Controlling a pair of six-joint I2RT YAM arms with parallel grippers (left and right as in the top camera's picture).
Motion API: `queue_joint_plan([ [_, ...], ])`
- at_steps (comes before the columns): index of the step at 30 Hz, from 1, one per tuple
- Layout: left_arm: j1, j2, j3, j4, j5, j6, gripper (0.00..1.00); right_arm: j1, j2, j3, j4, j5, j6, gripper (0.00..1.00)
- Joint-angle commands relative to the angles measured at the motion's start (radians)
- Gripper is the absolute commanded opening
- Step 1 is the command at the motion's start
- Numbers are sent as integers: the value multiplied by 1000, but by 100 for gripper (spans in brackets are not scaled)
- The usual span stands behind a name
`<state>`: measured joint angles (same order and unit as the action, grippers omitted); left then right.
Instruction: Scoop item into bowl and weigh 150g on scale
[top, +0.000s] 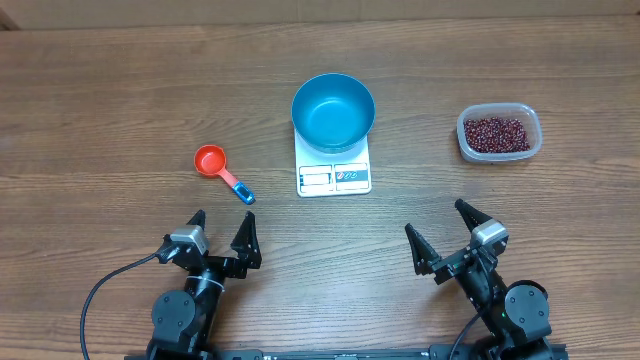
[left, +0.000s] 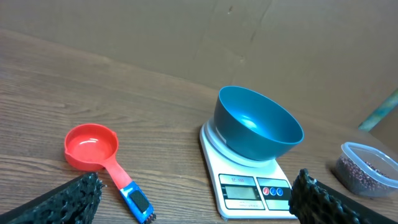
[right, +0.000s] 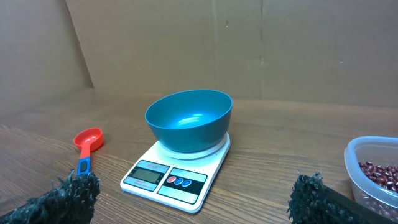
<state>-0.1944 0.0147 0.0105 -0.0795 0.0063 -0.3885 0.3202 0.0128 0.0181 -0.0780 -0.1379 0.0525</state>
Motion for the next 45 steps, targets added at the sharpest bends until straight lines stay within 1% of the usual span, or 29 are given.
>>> queue_joint_plan([
  [1,4,-8,-6,2,-10,19,100,-2,-10,-10,5,10,4,100],
  [38,4,-8,-6,3,-11,19,99,-2,-10,-10,5,10,4,100],
  [40,5,-8,-6,6,-55,27,100,-2,-10,-10,5,10,4,100],
  [42,5,-8,-6,35,-113,5,100,-2,-10,-10,5,10,4,100],
  [45,5,-8,-6,90,-138,0,100,-2,-10,-10,5,10,4,100],
])
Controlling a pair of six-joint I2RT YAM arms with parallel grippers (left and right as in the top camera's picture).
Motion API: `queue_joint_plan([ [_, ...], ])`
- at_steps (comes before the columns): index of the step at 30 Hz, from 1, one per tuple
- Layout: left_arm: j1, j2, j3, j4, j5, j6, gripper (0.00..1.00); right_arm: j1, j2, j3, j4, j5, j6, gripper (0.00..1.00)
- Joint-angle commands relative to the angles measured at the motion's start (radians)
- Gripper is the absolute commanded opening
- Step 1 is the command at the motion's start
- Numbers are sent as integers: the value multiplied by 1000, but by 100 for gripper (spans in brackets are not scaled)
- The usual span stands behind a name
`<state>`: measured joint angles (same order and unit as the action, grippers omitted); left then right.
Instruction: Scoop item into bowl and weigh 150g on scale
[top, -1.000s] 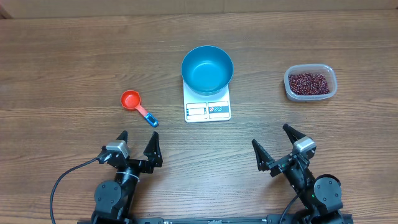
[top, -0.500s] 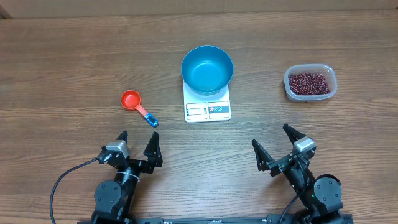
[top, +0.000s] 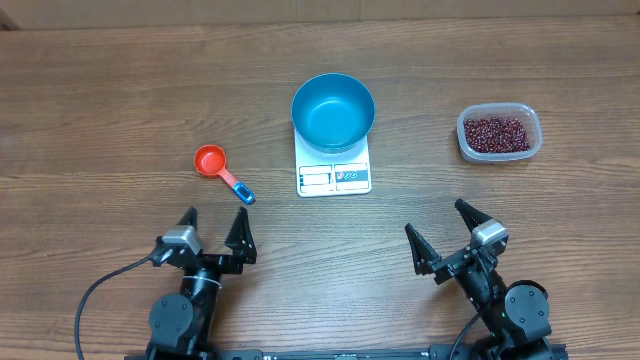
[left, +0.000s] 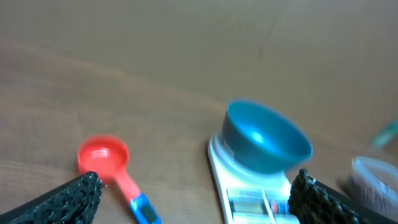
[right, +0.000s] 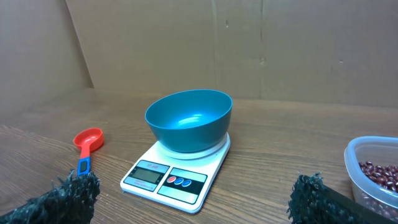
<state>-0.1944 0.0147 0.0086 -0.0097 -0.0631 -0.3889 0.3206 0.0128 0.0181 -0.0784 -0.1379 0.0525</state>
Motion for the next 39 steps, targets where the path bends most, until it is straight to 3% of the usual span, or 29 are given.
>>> queue_joint_plan([
  [1,5,-8,-4,11,-68,0,100,-3,-10,-10,5,10,4,100],
  [5,5,-8,-4,-8,-68,-2,100,-3,-10,-10,5,10,4,100],
  [10,5,-8,-3,223,-65,-8,100,-3,-10,-10,5,10,4,100],
  [12,5,-8,10,224,-36,-8,100,-3,-10,-10,5,10,4,100],
  [18,5,42,142,11,2,-10,100,-3,-10,-10,5,10,4,100],
  [23,5,207,339,-175,-52,5,100,-3,-10,-10,5,10,4,100],
  [33,5,839,833,-492,-87,4,100,-3,-10,-10,5,10,4,100],
  [39,4,1188,1205,-837,-211,-42,100,-3,-10,-10,5,10,4,100],
])
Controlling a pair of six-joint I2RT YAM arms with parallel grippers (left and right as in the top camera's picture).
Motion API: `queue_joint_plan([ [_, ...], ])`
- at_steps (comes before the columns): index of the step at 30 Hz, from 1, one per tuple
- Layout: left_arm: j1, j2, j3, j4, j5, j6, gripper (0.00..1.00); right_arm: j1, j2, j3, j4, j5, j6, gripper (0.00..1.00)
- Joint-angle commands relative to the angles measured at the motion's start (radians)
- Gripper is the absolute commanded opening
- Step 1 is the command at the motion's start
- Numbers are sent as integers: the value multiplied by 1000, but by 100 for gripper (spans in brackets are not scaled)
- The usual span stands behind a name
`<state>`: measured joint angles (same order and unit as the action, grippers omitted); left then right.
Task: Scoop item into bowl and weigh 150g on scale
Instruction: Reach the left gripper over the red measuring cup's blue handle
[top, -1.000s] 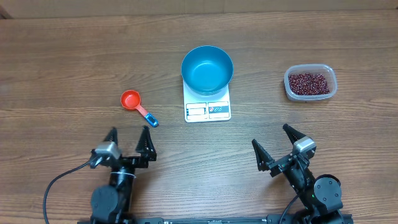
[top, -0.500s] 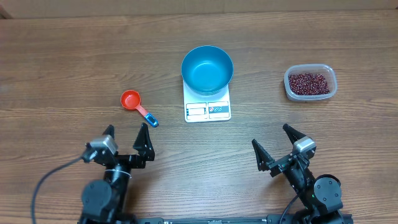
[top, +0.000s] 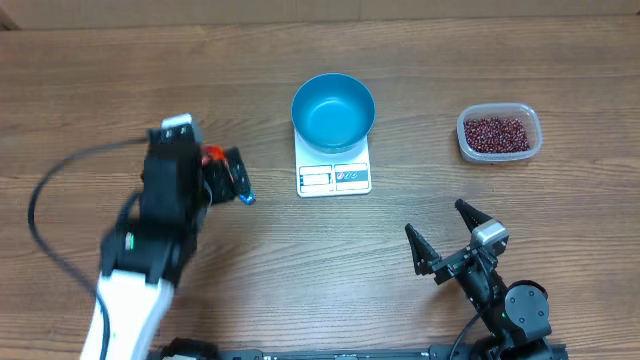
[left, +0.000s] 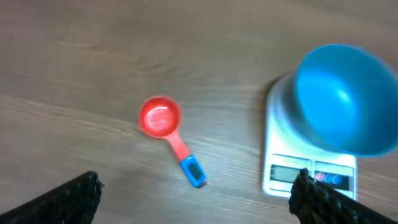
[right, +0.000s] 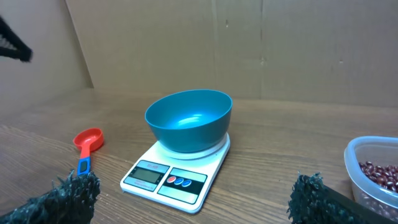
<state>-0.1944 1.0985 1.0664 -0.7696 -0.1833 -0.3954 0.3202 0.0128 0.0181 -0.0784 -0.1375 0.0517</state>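
The red scoop with a blue handle end lies on the table left of the white scale. The empty blue bowl stands on that scale. My left gripper hangs open above the scoop, which lies between and ahead of its fingers. In the overhead view the left arm covers most of the scoop. At the near right my right gripper stays open and low, facing the bowl and scale. A clear tub of red beans sits at the far right.
The left arm's black cable loops over the table's left side. A cardboard wall closes off the back. The wooden table shows bare between scale and right gripper.
My left arm has risen from the near edge and now reaches out over the scoop, its camera looking down on it. Its gripper is still open. The right arm, scoop, bowl and beans have not moved.
Both grippers rested open at the near edge, facing scoop, scale and bowl. Then the left one had shifted slightly, its view blurred. Now it hangs open over the scoop. The right arm has kept its place throughout.
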Motion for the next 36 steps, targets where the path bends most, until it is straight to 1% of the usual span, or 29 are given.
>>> queue_joint_plan([
  [1,5,144,194,-117,-90,-35,100,-2,-10,-10,5,10,5,100],
  [3,5,221,274,-158,-83,-22,100,-2,-10,-10,5,10,5,100],
  [5,5,270,309,-149,-71,-19,100,-2,-10,-10,5,10,5,100],
  [10,4,349,312,-86,35,-20,100,-2,-10,-10,5,10,5,100],
  [14,4,404,312,-79,96,-20,100,-2,-10,-10,5,10,5,100],
  [16,4,425,312,-83,149,-19,100,-2,-10,-10,5,10,5,100],
  [19,4,454,311,-95,157,-29,100,-2,-10,-10,5,10,4,100],
  [20,4,463,311,-103,143,-61,100,-2,-10,-10,5,10,5,100],
  [22,4,481,311,-148,75,-208,100,-2,-10,-10,5,10,5,100],
  [25,4,496,311,-234,-8,-354,100,-2,-10,-10,5,10,5,100],
  [30,4,508,309,-304,-37,-445,100,-2,-10,-10,5,10,5,100],
  [36,4,550,272,-289,-51,-459,100,-2,-10,-10,5,10,5,100],
])
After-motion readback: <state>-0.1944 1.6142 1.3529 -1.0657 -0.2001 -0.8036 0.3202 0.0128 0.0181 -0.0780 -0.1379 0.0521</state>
